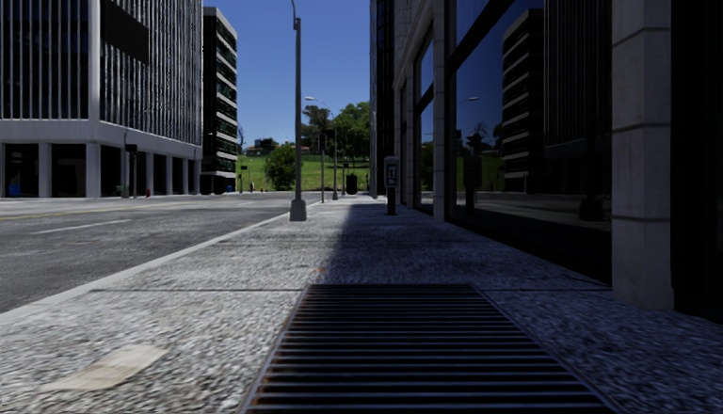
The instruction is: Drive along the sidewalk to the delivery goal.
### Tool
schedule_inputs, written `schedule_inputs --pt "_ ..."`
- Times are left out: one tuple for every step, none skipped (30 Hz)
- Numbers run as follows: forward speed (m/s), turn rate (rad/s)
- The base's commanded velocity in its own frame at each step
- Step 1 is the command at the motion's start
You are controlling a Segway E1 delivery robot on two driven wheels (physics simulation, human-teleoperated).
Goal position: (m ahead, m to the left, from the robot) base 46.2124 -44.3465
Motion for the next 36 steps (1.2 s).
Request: schedule_inputs --pt "2.0 0.0" --pt "2.0 0.0" --pt "2.0 0.0" --pt "2.0 0.0" --pt "2.0 0.0" --pt "2.0 0.0" --pt "2.0 0.0" --pt "2.0 0.0" --pt "2.0 0.0" --pt "2.0 0.0" --pt "2.0 0.0" --pt "2.0 0.0" --pt "2.0 0.0" --pt "2.0 0.0" --pt "2.0 0.0" --pt "2.0 0.0" --pt "2.0 0.0" --pt "2.0 0.0" --pt "2.0 0.0" --pt "2.0 0.0" --pt "2.0 0.0" --pt "2.0 0.0" --pt "2.0 0.0" --pt "2.0 0.0" --pt "2.0 0.0" --pt "2.0 0.0" --pt "2.0 0.0" --pt "2.0 0.0" --pt "2.0 0.0" --pt "2.0 0.0" --pt "2.0 0.0" --pt "2.0 0.0" --pt "2.0 0.0" --pt "2.0 0.0" --pt "2.0 0.0" --pt "2.0 0.0"
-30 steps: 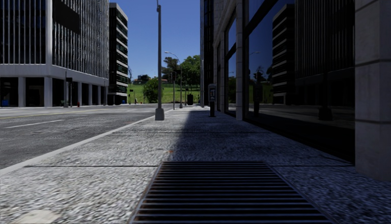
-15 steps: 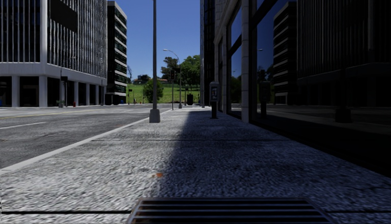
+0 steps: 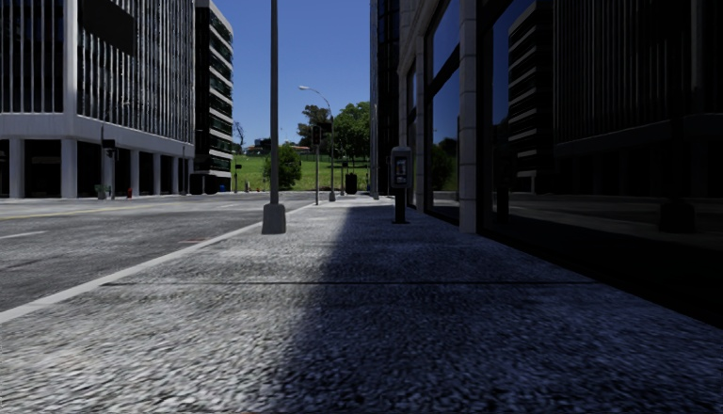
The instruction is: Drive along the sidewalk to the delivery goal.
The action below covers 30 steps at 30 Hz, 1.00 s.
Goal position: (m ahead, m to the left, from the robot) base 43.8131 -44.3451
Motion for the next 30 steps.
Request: schedule_inputs --pt "2.0 0.0" --pt "2.0 0.0" --pt "2.0 0.0" --pt "2.0 0.0" --pt "2.0 0.0" --pt "2.0 0.0" --pt "2.0 0.0" --pt "2.0 0.0" --pt "2.0 0.0" --pt "2.0 0.0" --pt "2.0 0.0" --pt "2.0 0.0" --pt "2.0 0.0" --pt "2.0 0.0" --pt "2.0 0.0" --pt "2.0 0.0" --pt "2.0 0.0" --pt "2.0 0.0" --pt "2.0 0.0" --pt "2.0 0.0" --pt "2.0 0.0" --pt "2.0 0.0" --pt "2.0 0.0" --pt "2.0 0.0" --pt "2.0 0.0" --pt "2.0 0.0" --pt "2.0 0.0" --pt "2.0 0.0" --pt "2.0 0.0" --pt "2.0 0.0"
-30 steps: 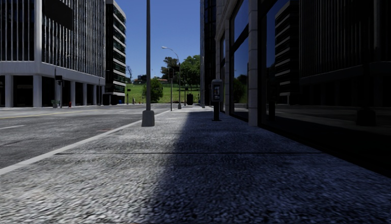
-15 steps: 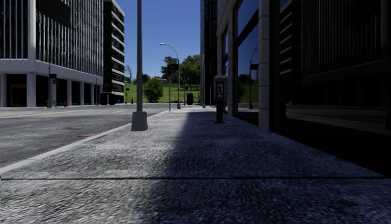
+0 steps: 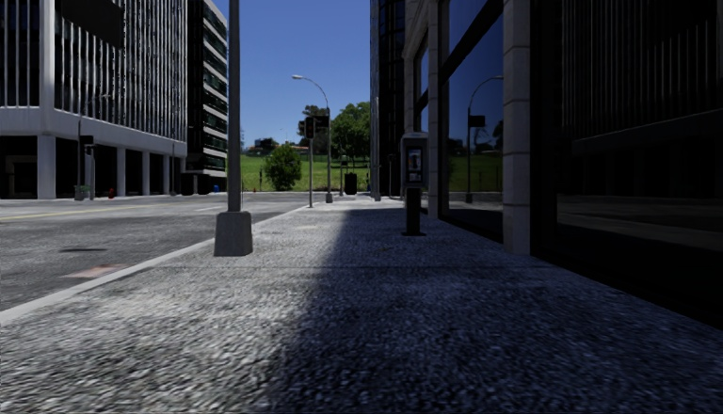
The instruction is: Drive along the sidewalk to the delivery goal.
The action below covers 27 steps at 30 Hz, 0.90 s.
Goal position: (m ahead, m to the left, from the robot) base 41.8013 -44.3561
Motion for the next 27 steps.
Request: schedule_inputs --pt "2.0 0.0" --pt "2.0 0.0" --pt "2.0 0.0" --pt "2.0 0.0" --pt "2.0 0.0" --pt "2.0 0.0" --pt "2.0 0.0" --pt "2.0 0.0" --pt "2.0 0.0" --pt "2.0 0.0" --pt "2.0 0.0" --pt "2.0 0.0" --pt "2.0 0.0" --pt "2.0 0.0" --pt "2.0 0.0" --pt "2.0 0.0" --pt "2.0 0.0" --pt "2.0 0.0" --pt "2.0 0.0" --pt "2.0 0.0" --pt "2.0 0.0" --pt "2.0 0.0" --pt "2.0 0.0" --pt "2.0 0.0" --pt "2.0 0.0" --pt "2.0 0.0" --pt "2.0 0.0"
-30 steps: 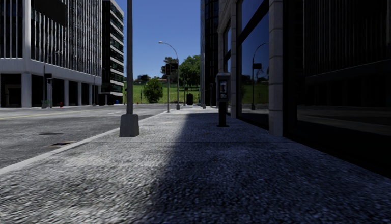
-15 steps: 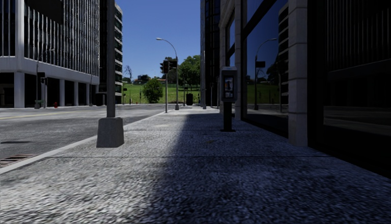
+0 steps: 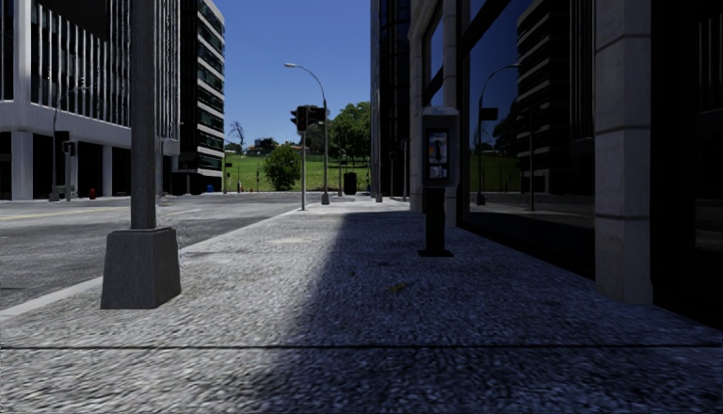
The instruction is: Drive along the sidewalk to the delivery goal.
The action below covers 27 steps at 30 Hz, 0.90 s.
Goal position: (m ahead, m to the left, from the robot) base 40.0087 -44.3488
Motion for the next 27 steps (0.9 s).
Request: schedule_inputs --pt "2.0 0.0" --pt "2.0 0.0" --pt "2.0 0.0" --pt "2.0 0.0" --pt "2.0 0.0" --pt "2.0 0.0" --pt "2.0 0.0" --pt "2.0 0.0" --pt "2.0 0.0" --pt "2.0 0.0" --pt "2.0 0.0" --pt "2.0 0.0" --pt "2.0 0.0" --pt "2.0 0.0" --pt "2.0 0.0" --pt "2.0 0.0" --pt "2.0 0.0" --pt "2.0 0.0" --pt "2.0 0.0" --pt "2.0 0.0" --pt "2.0 0.0" --pt "2.0 0.0" --pt "2.0 0.0" --pt "2.0 0.0" --pt "2.0 0.0" --pt "2.0 0.0" --pt "2.0 0.0"
